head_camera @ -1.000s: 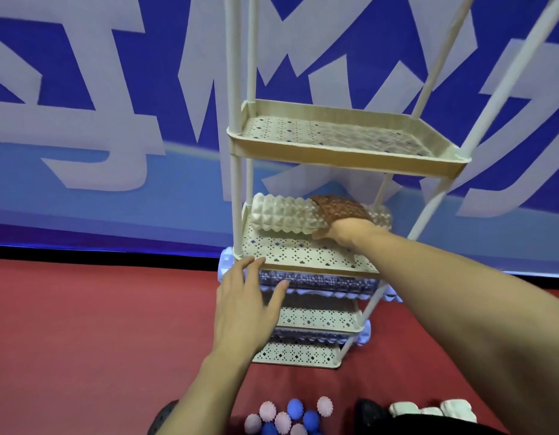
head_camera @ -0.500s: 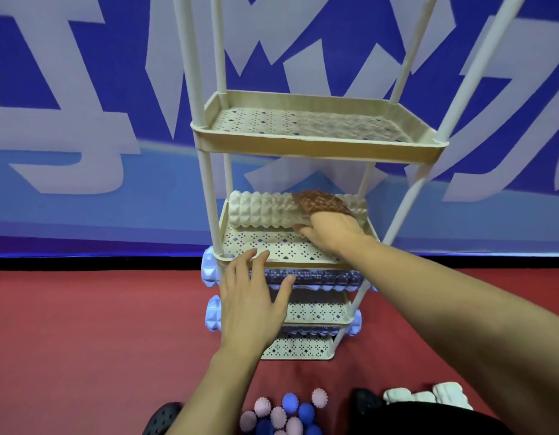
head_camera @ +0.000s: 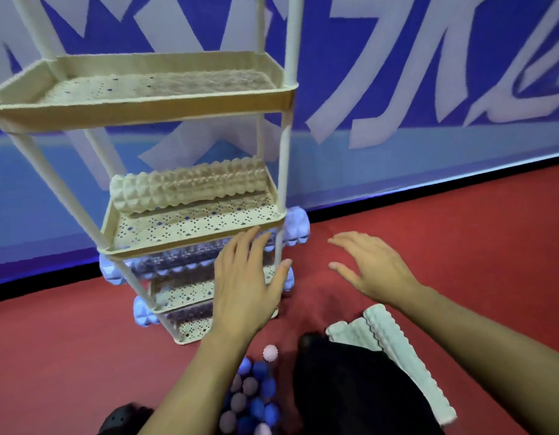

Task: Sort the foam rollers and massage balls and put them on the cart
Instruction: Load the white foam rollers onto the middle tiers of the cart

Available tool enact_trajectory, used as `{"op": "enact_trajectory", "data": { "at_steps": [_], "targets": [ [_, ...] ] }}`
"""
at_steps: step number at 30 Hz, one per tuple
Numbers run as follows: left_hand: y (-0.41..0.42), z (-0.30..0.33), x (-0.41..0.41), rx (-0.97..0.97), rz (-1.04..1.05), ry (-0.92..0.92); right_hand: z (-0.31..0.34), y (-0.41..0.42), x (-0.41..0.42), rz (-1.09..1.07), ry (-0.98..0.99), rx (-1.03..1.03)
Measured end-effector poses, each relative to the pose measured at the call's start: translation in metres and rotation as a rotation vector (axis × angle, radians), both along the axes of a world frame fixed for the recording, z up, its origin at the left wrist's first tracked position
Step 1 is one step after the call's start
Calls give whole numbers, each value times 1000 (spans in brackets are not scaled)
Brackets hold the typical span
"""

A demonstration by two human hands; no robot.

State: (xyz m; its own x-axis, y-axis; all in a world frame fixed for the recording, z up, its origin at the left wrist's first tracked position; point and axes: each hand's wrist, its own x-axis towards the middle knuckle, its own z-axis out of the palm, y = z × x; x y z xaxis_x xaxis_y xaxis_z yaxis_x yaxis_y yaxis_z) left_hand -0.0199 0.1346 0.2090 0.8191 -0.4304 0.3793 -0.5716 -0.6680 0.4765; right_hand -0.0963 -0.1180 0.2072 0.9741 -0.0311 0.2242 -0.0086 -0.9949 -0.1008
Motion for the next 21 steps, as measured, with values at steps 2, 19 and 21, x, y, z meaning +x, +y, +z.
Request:
{"op": "enact_trajectory", "data": {
  "at_steps": [2,19,21],
  "targets": [
    [-31,-1,-7,44,-86,8,-21,-32,-27,-102,107,11],
    [-182,-99,-12,277,-335,158,-264,-140,-133,-796,830,534],
    [-187,-115,-10,288,-342,183,-279,-140,-133,-829,829,551]
  ]
}}
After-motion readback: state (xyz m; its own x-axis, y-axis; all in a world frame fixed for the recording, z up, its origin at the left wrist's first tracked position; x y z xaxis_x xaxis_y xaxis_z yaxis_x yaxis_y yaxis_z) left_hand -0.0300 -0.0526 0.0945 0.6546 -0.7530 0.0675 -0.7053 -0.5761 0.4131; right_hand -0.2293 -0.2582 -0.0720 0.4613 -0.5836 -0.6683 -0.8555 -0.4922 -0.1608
